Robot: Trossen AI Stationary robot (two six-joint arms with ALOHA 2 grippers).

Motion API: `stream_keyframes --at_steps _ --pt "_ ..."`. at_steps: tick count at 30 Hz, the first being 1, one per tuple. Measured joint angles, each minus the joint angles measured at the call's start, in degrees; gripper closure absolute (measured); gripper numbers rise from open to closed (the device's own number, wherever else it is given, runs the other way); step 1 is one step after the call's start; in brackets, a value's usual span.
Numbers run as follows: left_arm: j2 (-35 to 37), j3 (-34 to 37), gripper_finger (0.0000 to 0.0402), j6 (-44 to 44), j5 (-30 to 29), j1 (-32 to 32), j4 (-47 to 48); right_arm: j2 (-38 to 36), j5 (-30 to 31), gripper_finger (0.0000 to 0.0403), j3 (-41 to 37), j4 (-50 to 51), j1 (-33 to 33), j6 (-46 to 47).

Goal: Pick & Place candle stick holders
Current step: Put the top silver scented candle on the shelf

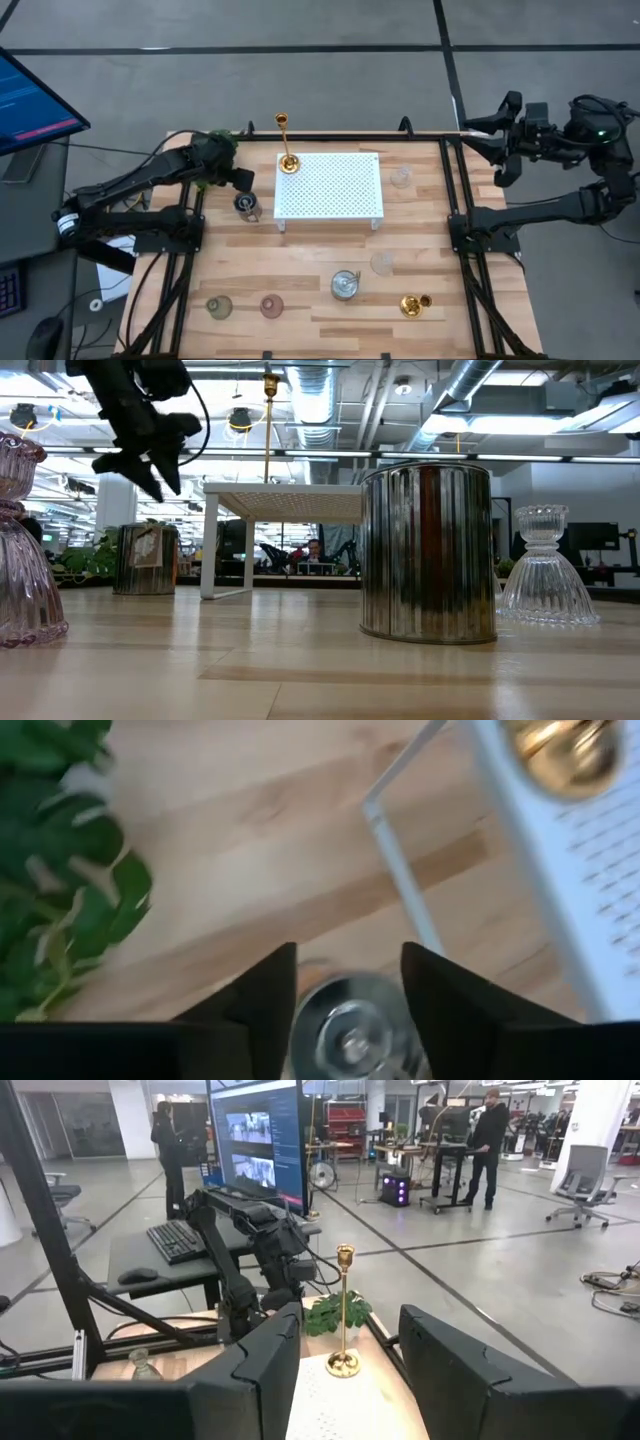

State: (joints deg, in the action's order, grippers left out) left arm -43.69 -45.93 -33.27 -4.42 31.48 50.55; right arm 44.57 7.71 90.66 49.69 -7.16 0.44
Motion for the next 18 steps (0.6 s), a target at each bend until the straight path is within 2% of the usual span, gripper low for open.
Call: stream_keyframes --at_steps 5,13,18 --pt "-1.42 0.0 0.0195 -2.7 0.98 0.0 3.51 0.44 0.34 0.0242 -0.01 -0.02 -0.02 -0.57" --pt "-1.5 0.0 0.0207 -1.62 8.3 -0.01 8.3 0.83 0.34 0.0242 -0.01 -0.02 -0.02 -0.62" --pt "-2.56 0.0 0.021 0.03 10.49 0.0 8.61 0.81 0.33 0.0242 -0.01 -0.02 -0.02 -1.03"
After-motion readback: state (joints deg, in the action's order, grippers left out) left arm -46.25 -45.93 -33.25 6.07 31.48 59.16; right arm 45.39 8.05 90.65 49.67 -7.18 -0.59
